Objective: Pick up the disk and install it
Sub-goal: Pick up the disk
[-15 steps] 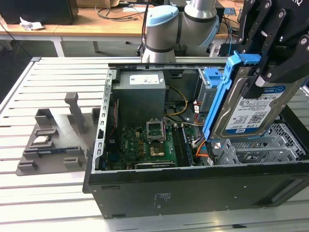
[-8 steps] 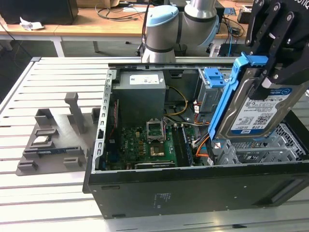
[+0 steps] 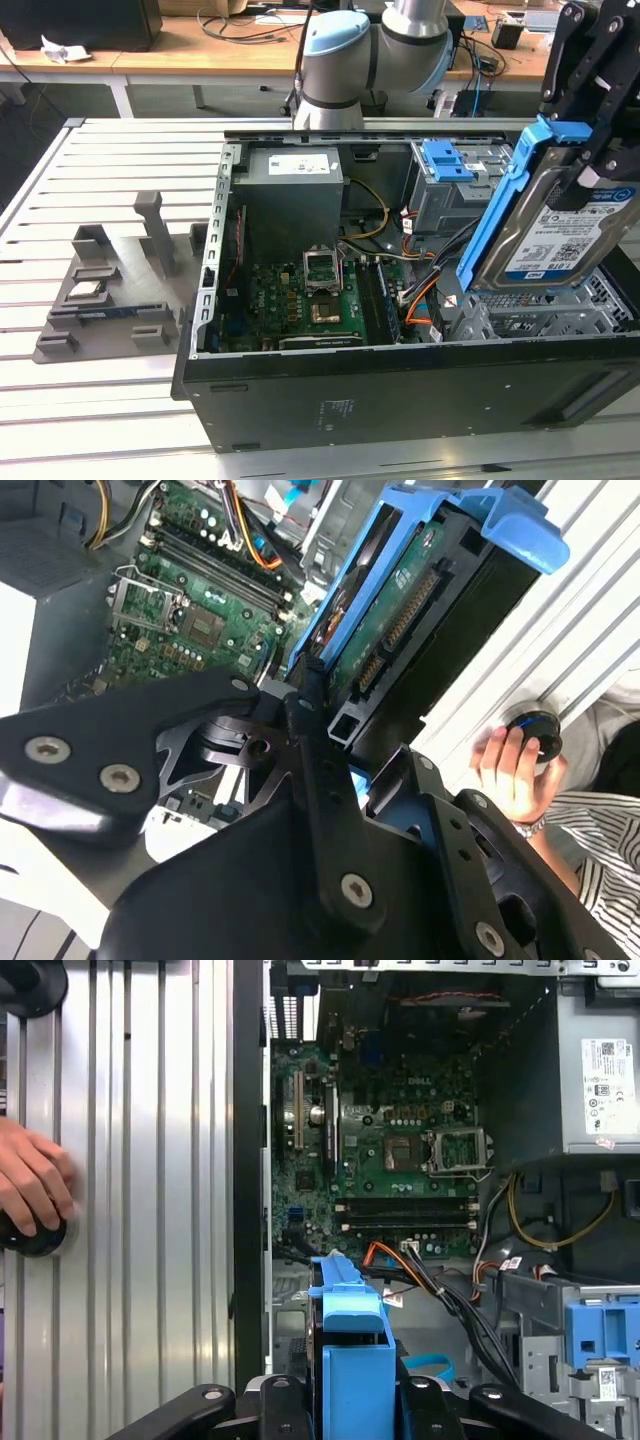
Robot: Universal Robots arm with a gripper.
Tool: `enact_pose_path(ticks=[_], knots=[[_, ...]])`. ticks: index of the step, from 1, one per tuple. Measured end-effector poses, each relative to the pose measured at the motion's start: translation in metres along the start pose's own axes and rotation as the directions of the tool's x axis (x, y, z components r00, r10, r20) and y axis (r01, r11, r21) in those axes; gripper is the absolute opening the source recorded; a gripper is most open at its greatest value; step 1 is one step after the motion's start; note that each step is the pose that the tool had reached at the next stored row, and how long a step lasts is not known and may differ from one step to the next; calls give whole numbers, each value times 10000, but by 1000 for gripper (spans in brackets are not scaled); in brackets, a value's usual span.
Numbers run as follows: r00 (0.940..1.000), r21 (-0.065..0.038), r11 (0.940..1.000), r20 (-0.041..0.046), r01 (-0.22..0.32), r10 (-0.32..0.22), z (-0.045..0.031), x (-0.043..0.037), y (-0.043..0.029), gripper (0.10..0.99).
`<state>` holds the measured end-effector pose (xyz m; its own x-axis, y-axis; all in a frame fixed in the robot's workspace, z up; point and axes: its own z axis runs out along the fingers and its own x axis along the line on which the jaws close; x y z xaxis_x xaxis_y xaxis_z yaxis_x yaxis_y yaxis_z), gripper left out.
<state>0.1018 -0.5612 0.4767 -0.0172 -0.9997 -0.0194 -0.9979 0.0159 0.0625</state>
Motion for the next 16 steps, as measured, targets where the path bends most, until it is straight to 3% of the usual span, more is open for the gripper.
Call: enact_pose_path(ticks=[6, 13, 16], knots=[[10000, -81, 10000, -38, 14, -15, 141, -31, -174, 365], [10000, -99, 9999, -52, 37, -37, 169, -58, -343, 365], [10000, -99, 9999, -52, 35, -36, 169, -57, -345, 365]])
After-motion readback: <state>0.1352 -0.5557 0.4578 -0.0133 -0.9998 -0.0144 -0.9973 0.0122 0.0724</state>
